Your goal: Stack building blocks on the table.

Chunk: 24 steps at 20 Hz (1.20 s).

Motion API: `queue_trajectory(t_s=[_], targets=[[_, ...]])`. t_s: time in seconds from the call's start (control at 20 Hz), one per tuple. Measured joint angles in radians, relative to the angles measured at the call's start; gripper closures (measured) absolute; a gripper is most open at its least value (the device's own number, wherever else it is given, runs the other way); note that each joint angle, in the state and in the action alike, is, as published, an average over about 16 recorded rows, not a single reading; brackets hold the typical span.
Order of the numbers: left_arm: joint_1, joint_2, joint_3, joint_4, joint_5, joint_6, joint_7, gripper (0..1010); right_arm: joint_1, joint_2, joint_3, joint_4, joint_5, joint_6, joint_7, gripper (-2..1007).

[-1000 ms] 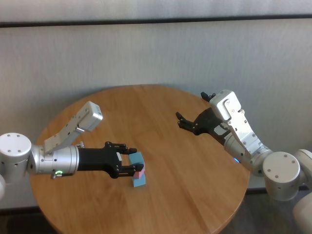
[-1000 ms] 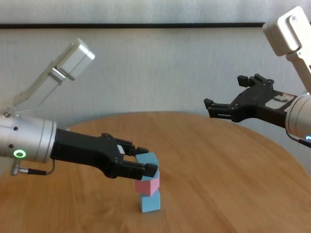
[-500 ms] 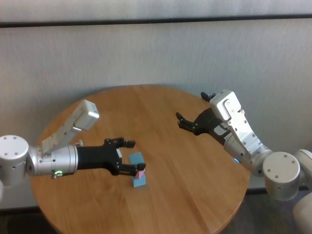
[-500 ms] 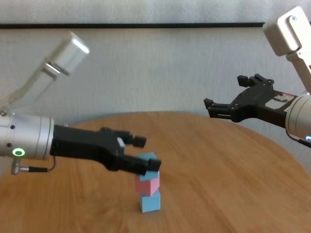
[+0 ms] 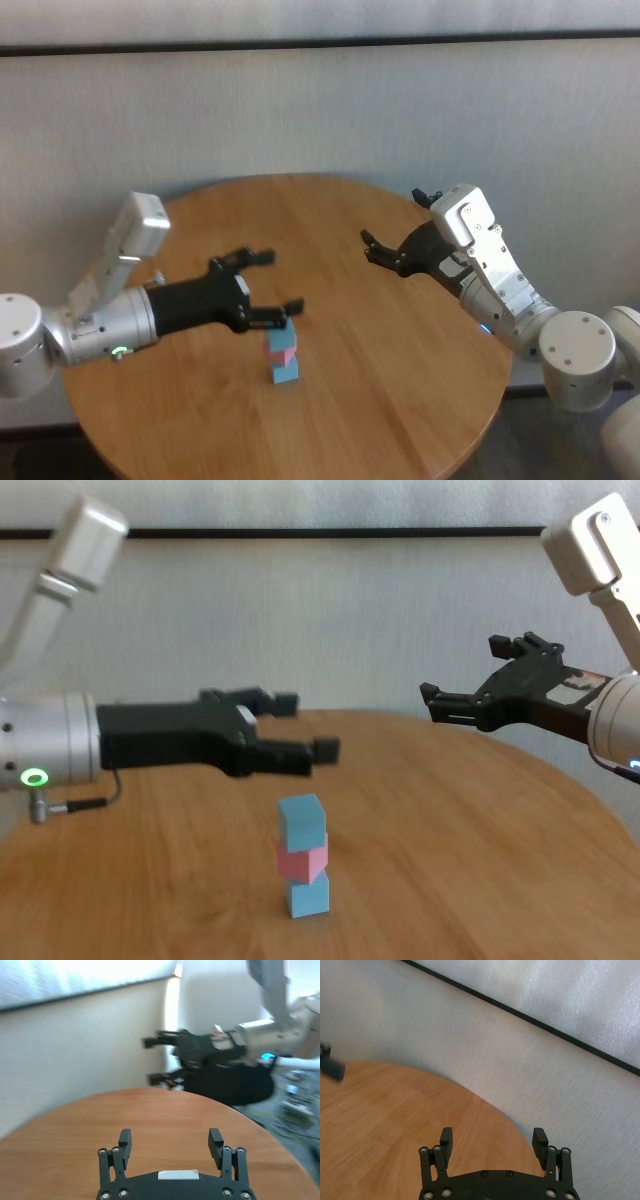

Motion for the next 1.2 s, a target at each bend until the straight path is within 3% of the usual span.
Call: queue_trajectory(t_s=[0.25,0.55,1.2], targets=[[0.06,0.021,-0.045,-0.068,0.0,-0.006,0.099,7,0.0,0.0,0.0,0.0,0.0,0.0,0.0,4],[0.123,0.038,-0.093,-0.123,0.025,-0.015,0.211,7,0.0,0.0,0.0,0.0,0.0,0.0,0.0,4],[0.187,0.013,-0.147,-0.115,0.071,-0.065,0.319,7,0.0,0.0,0.0,0.0,0.0,0.0,0.0,4]])
